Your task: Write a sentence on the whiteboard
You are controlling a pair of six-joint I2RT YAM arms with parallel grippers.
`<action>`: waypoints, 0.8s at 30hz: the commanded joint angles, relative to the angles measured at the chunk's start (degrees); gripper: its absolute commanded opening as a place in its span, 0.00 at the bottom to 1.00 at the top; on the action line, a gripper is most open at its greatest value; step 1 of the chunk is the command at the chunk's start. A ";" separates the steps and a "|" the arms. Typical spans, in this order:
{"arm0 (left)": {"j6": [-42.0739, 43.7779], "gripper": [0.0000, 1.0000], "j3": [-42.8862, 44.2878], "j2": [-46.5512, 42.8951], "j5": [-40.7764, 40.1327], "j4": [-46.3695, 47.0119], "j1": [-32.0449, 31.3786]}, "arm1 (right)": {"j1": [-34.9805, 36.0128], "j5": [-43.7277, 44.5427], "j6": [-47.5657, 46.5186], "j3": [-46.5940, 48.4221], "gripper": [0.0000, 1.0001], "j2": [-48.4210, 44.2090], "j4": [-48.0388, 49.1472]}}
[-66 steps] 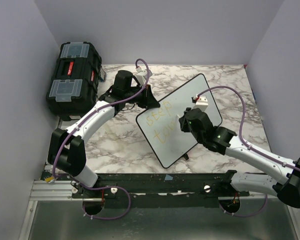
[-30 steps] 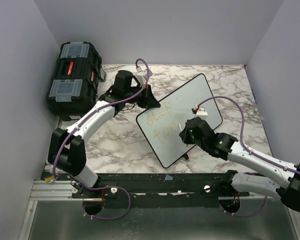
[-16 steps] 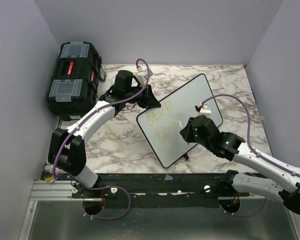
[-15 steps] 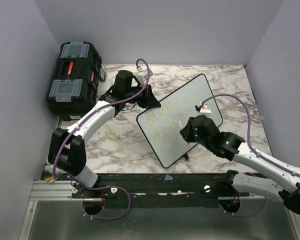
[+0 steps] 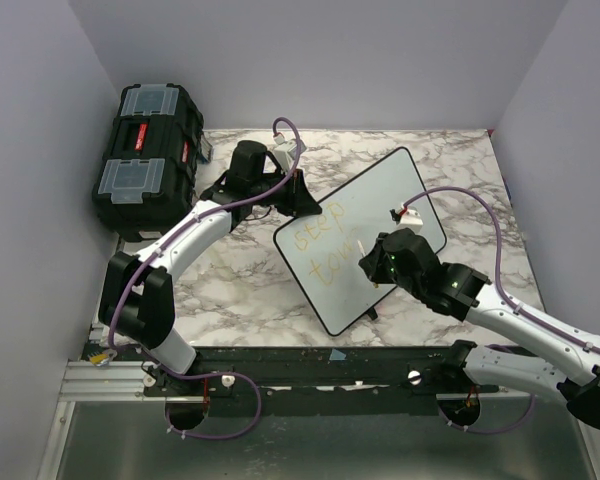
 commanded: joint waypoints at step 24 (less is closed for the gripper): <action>4.16 0.22 -3.24 0.10 0.15 5.56 -0.48 | -0.07 0.90 1.08 -0.18 0.01 -0.77 0.09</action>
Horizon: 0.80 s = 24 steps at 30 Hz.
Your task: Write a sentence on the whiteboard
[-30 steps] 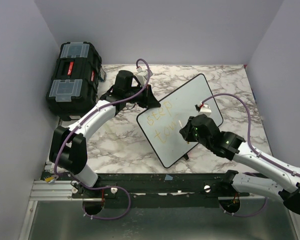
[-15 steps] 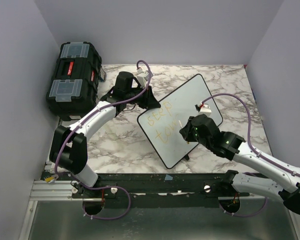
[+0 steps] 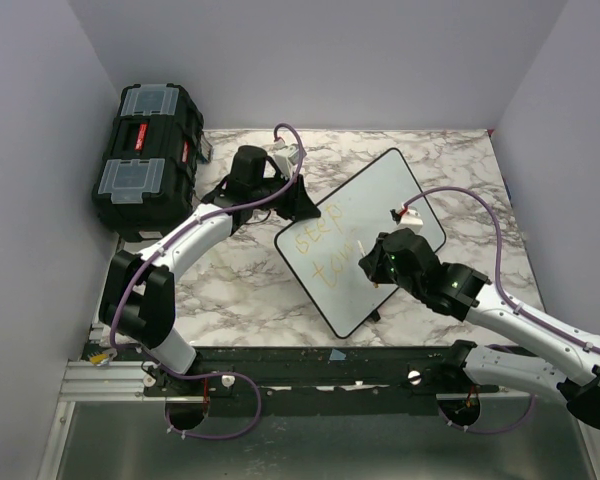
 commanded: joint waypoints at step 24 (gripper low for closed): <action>4.98 0.31 -3.85 0.54 -1.75 3.37 -0.28 | -0.12 1.24 1.84 -0.28 0.01 -0.02 0.06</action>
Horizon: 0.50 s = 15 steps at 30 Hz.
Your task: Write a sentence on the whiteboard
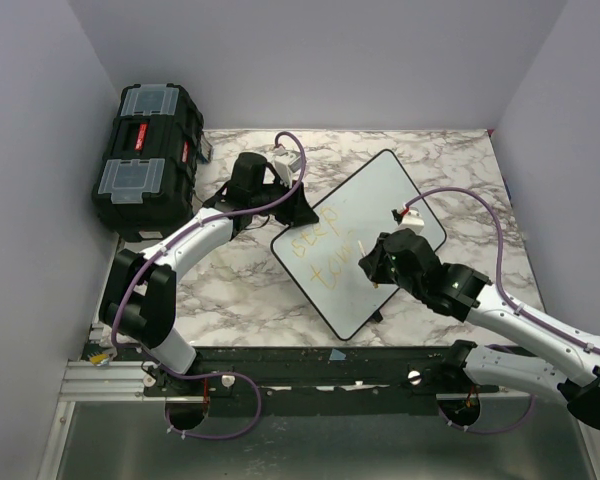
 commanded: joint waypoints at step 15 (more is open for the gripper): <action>1.56 0.44 1.07 -0.14 -1.25 -0.36 -0.32 | -0.06 0.96 0.38 -0.34 0.01 0.58 0.66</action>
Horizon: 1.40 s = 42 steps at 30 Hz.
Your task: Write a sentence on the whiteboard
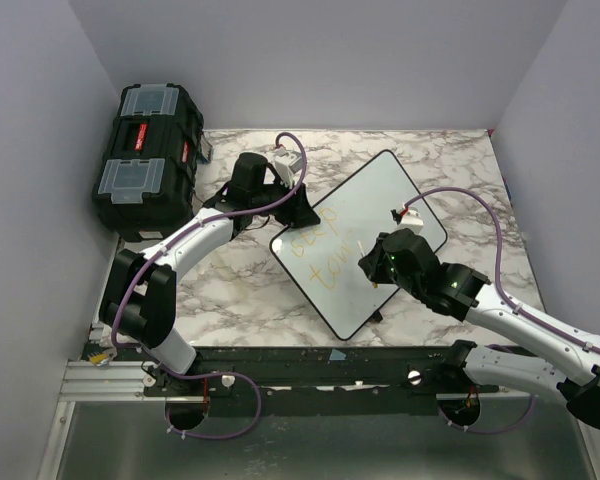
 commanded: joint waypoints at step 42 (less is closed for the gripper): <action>21.00 0.67 3.67 -23.38 9.91 -9.32 1.54 | -0.12 -30.54 -20.47 10.10 0.01 -2.11 7.10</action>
